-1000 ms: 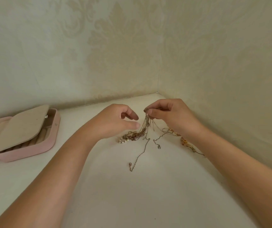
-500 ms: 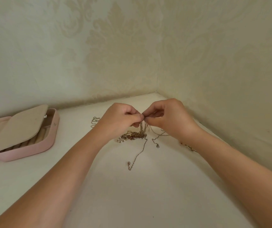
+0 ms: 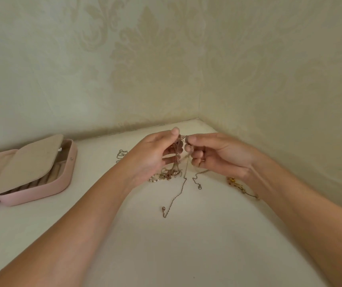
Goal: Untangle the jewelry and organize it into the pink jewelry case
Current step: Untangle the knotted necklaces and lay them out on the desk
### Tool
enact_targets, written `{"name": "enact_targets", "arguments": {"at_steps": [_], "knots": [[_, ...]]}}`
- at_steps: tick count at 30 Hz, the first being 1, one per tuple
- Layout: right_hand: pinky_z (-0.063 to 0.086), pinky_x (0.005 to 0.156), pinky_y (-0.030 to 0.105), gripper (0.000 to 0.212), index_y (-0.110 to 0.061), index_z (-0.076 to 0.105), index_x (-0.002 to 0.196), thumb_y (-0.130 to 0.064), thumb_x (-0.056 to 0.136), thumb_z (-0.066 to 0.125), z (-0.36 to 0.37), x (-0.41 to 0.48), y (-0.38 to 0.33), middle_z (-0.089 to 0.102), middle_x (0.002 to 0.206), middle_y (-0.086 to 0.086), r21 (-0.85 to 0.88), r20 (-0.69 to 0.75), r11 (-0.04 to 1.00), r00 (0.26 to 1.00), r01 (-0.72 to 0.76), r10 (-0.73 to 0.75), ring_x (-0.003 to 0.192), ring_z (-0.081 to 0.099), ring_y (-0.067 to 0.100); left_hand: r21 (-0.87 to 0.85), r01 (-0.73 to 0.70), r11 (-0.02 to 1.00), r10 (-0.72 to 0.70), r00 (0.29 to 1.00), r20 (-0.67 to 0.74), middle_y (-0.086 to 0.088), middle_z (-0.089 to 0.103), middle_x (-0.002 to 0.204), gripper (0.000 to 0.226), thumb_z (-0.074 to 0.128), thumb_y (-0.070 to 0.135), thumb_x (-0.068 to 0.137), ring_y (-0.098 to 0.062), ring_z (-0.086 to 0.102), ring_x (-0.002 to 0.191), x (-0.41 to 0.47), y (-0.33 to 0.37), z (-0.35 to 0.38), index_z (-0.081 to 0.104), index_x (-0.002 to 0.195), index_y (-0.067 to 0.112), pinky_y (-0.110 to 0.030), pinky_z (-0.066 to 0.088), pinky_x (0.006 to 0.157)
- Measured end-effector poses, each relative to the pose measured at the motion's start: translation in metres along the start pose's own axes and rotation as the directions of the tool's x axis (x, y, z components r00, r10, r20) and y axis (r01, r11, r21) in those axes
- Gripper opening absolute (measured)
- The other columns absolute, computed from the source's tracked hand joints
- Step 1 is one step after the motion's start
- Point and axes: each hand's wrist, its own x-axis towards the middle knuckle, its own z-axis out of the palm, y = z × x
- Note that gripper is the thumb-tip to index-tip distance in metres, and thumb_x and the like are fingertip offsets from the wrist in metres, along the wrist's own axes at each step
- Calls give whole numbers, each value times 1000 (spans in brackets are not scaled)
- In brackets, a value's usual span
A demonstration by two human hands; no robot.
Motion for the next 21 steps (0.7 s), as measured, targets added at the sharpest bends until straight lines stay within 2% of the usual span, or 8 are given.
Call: {"name": "enact_targets", "arguments": {"at_steps": [2,4,7,12,15,18,19,21], "knots": [[35,66,23,9,-13,66,73,-11,80,62,-4,0,0,57,68,0,59,86,997,996,-40,35,53,41,6,-184,18,983,-9,999,49,-8,64,85,32,56,39,86,-23,62,90,-1,4,1,65,85,8,-34,52,87],[36,65,23,10,-13,65,74,-10,83,63,-6,-1,0,55,70,1,21,93,998,994,-54,52,55,43,7,-328,38,944,-20,998,60,-5,64,72,27,56,34,82,-21,65,75,-1,8,4,66,68,12,-35,52,85],[38,57,18,10,-10,57,78,-7,87,57,-4,2,1,52,66,1,-91,-65,996,998,-13,7,56,43,8,-454,41,890,-26,999,39,-1,60,65,22,58,30,79,-16,64,65,-1,7,6,60,64,14,-38,54,85],[32,45,16,10,-12,63,80,-13,89,59,5,4,6,50,46,-6,-549,-311,835,919,34,-242,43,39,6,-422,81,903,-54,996,75,2,49,58,26,59,34,79,-14,54,60,-1,4,9,55,58,18,-26,53,60],[30,40,15,10,-15,64,84,-20,90,59,11,4,9,48,37,-9,-671,-353,741,873,14,-336,33,39,2,-388,133,912,-103,990,98,4,42,53,31,58,39,79,-13,48,55,-2,4,10,49,57,20,-23,49,53],[36,41,17,17,-14,62,86,-21,93,50,18,6,18,51,39,-6,-769,-362,639,818,9,-448,36,46,3,-339,155,928,-126,986,107,6,37,48,30,57,40,79,-11,45,50,-4,5,13,49,59,20,-22,47,52],[39,44,19,19,-14,62,85,-19,94,47,19,7,20,54,42,-5,-769,-373,640,810,3,-453,39,49,6,-338,148,929,-121,988,99,7,36,46,27,57,38,79,-10,43,48,-5,6,14,51,63,19,-23,50,56],[42,52,23,21,-15,63,85,-14,95,45,14,10,19,62,54,-4,-645,-440,764,812,13,-384,46,54,9,-370,129,920,-111,991,69,7,32,45,19,57,32,80,-8,37,44,-4,6,13,55,73,14,-29,56,69]]}}
